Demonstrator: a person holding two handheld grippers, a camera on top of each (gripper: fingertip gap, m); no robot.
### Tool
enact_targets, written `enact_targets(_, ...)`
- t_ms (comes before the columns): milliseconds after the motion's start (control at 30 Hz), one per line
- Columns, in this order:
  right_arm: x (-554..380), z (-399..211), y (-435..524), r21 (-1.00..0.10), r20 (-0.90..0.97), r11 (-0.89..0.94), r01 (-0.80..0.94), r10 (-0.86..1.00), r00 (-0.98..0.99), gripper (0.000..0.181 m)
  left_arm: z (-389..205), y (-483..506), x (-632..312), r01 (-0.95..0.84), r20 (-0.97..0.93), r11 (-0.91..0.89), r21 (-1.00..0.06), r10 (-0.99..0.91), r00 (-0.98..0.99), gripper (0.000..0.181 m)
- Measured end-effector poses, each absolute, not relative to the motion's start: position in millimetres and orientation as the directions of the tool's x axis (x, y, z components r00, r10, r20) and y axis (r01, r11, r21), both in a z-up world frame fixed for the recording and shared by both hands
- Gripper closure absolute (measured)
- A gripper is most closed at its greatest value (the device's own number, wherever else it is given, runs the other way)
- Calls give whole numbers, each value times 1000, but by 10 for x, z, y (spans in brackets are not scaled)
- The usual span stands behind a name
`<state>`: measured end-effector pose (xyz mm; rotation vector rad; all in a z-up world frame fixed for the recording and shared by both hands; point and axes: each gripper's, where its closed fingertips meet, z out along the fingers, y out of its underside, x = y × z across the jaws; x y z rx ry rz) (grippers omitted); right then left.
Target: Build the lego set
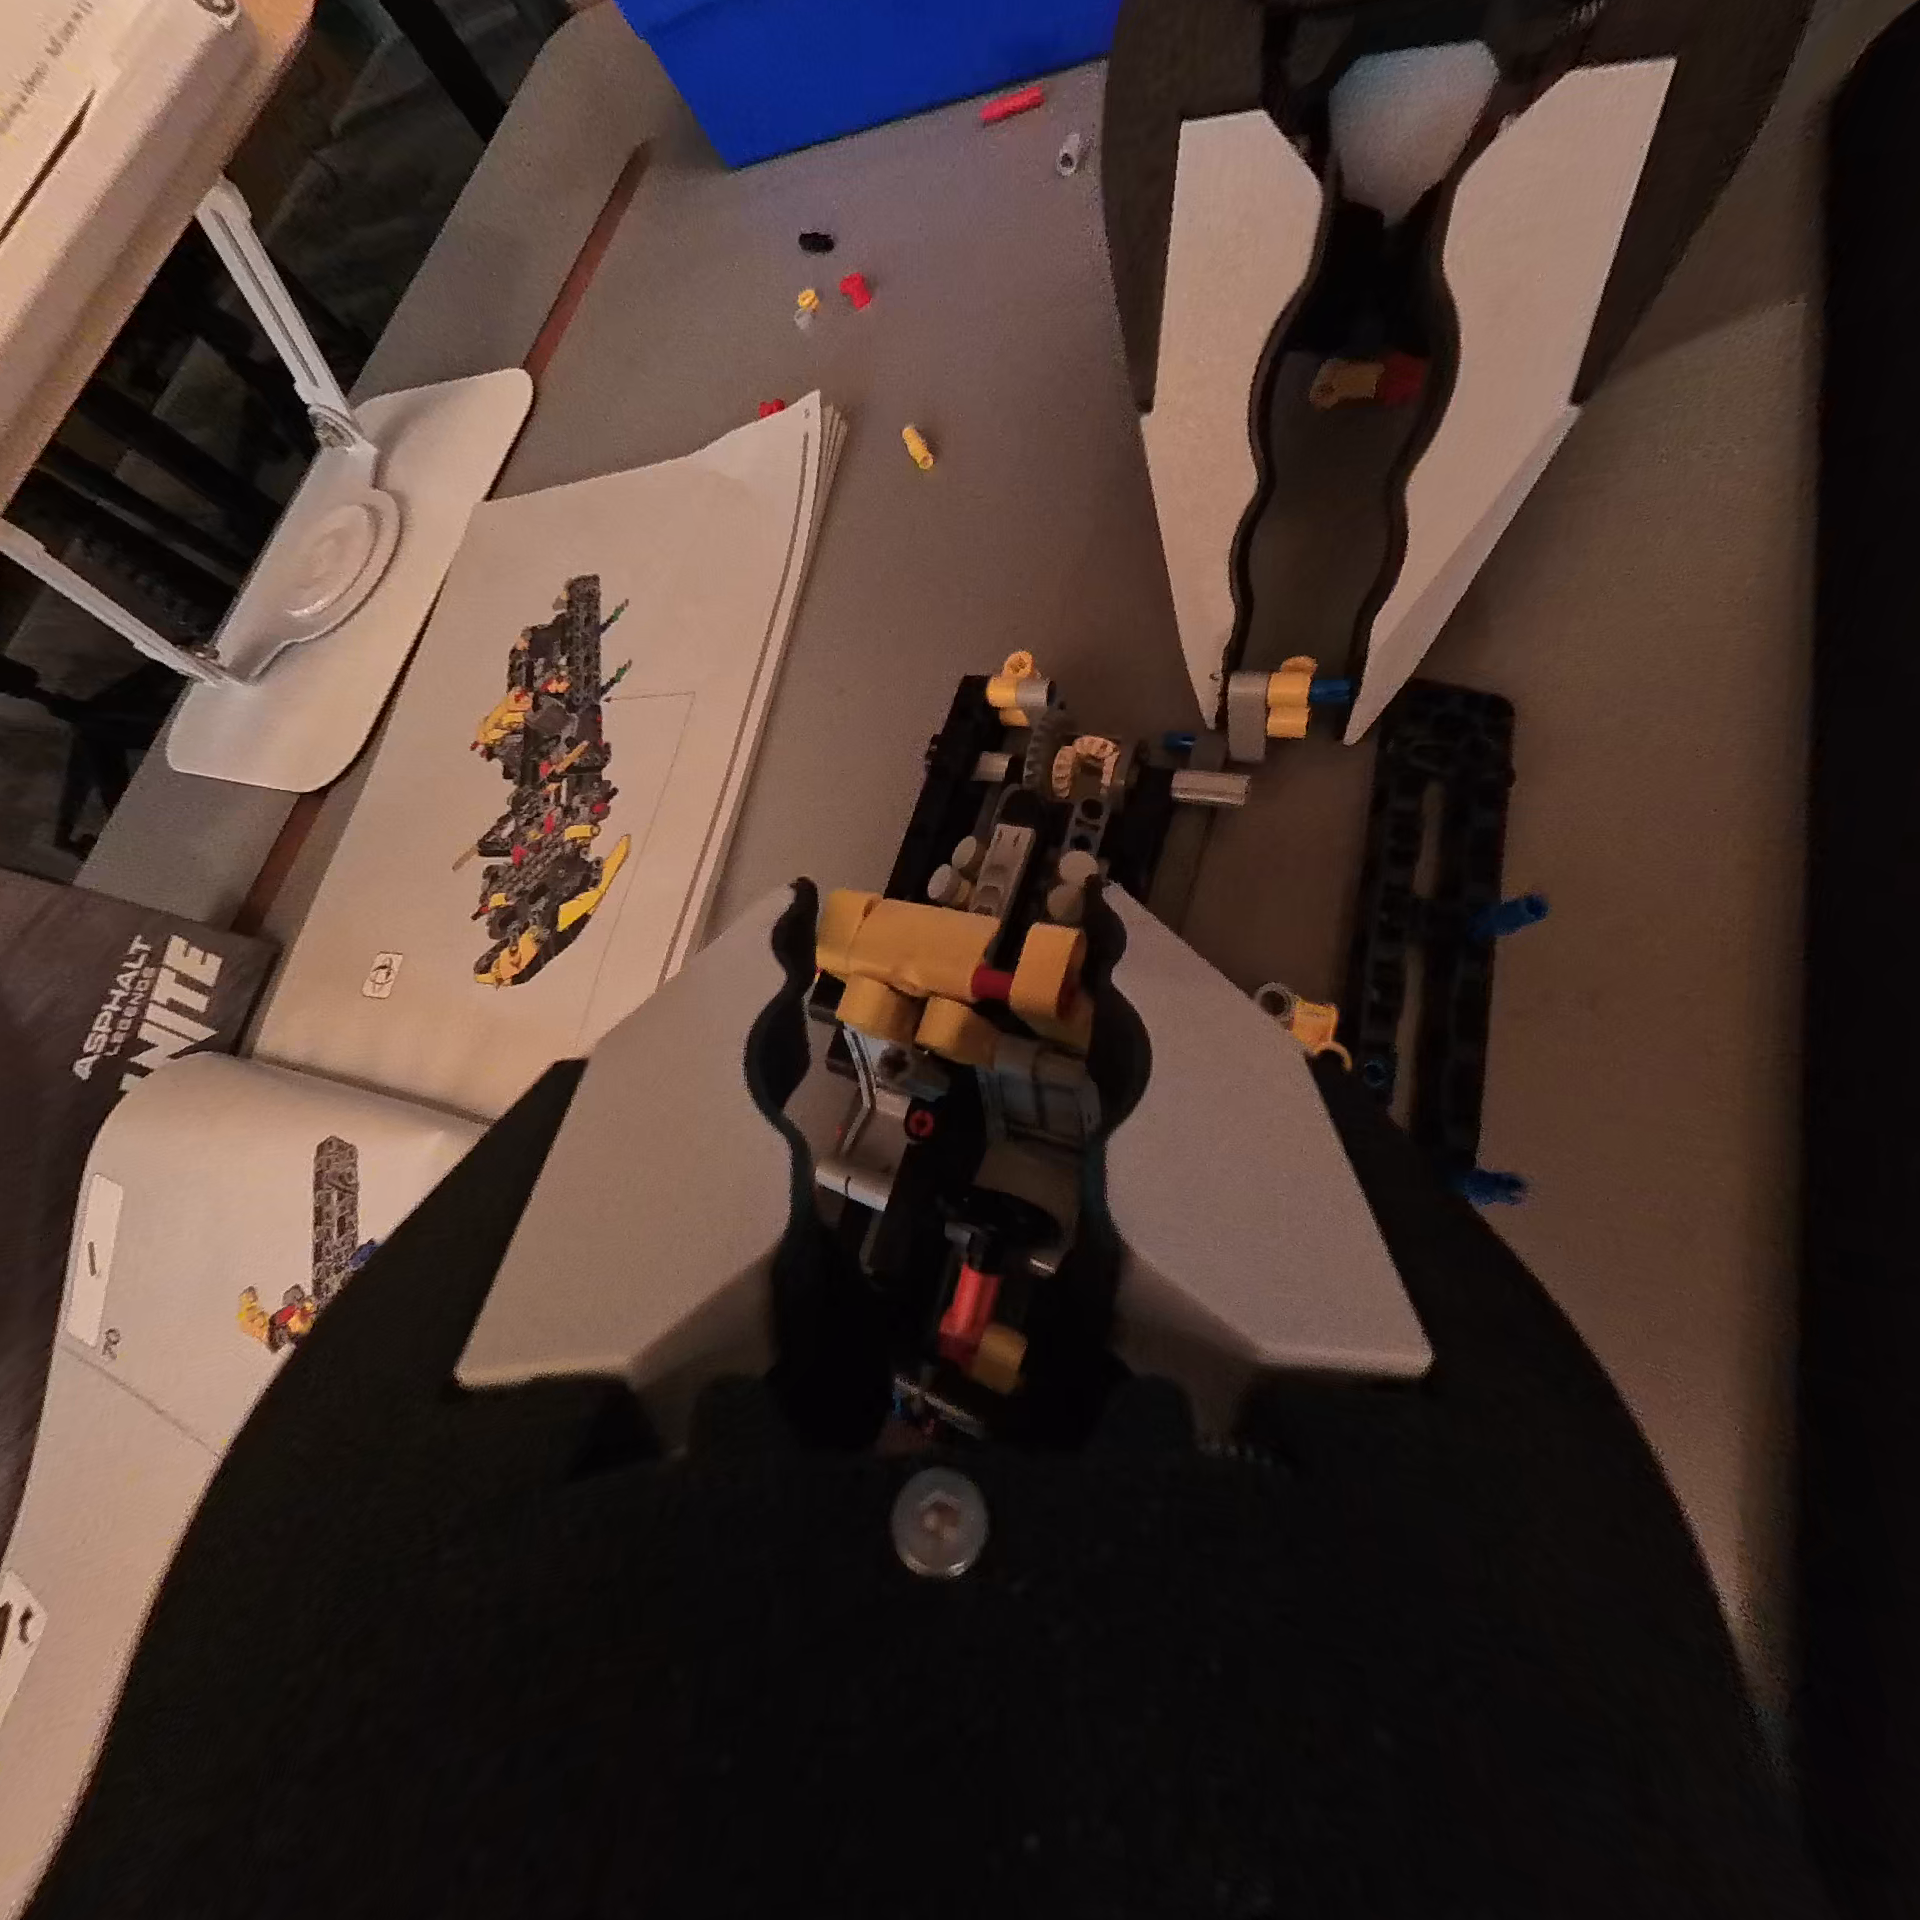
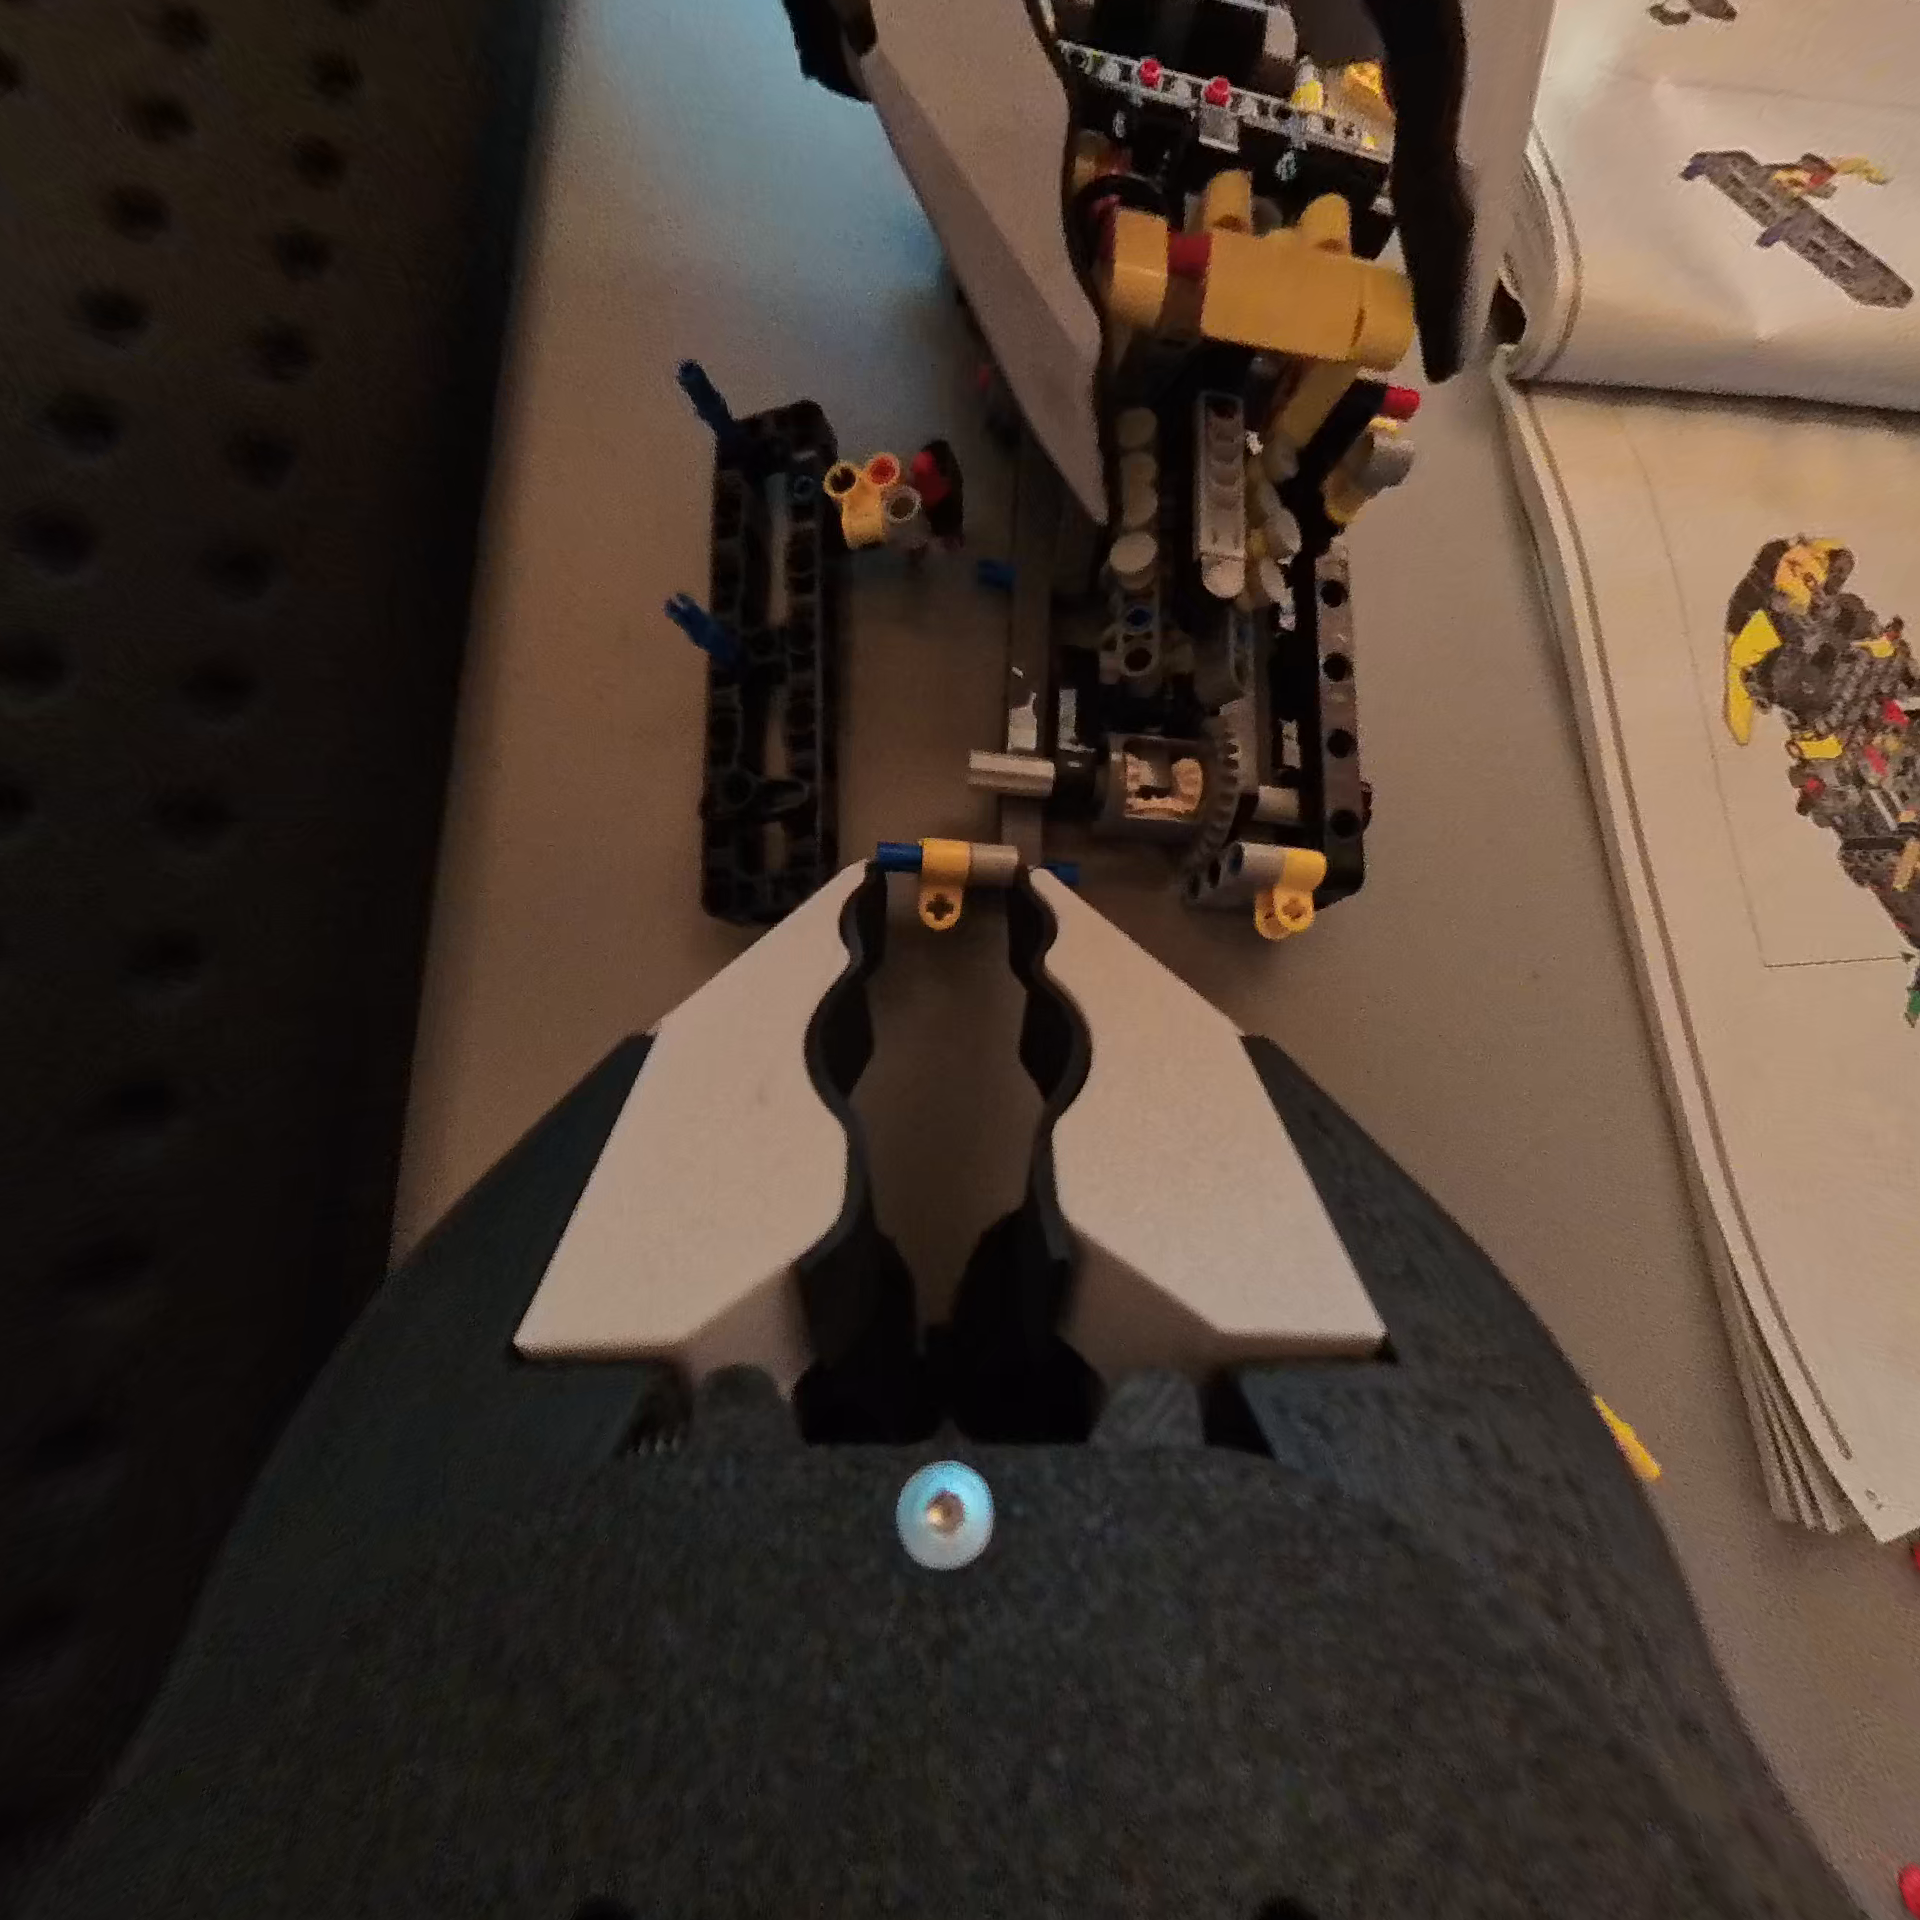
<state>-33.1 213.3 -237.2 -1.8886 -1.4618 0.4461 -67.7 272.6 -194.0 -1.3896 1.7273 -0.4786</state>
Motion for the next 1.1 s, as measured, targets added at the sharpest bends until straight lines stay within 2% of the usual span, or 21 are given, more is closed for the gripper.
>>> enact_targets(300, -218, -2383, 2290, -677, 243, -106, 728, 902, 358, 158, -1828, 2727, -660, -611, -402, 327, -721, -916, -15, 128)
enact_targets(467, -156, -2354, 2364, -672, 289, -109, 733, 872, 394, 159, -1551, 2621, -604, -598, -220, 259, -759, -966, -138, 123)
enact_targets(700, -160, -2354, 2360, -723, 217, -146, 675, 880, 422, 162, -1906, 2758, -473, -797, 4, 277, -537, -944, -330, 94)
enact_targets(833, -140, -2341, 2387, -730, 196, -172, 662, 875, 443, 166, -2141, 2822, -344, -868, 18, 325, -375, -934, -357, 91)
enact_targets(1100, -99, -2346, 2443, -724, 241, -161, 671, 852, 465, 166, -2366, 2831, -291, -914, -13, 353, -201, -934, -358, 92)
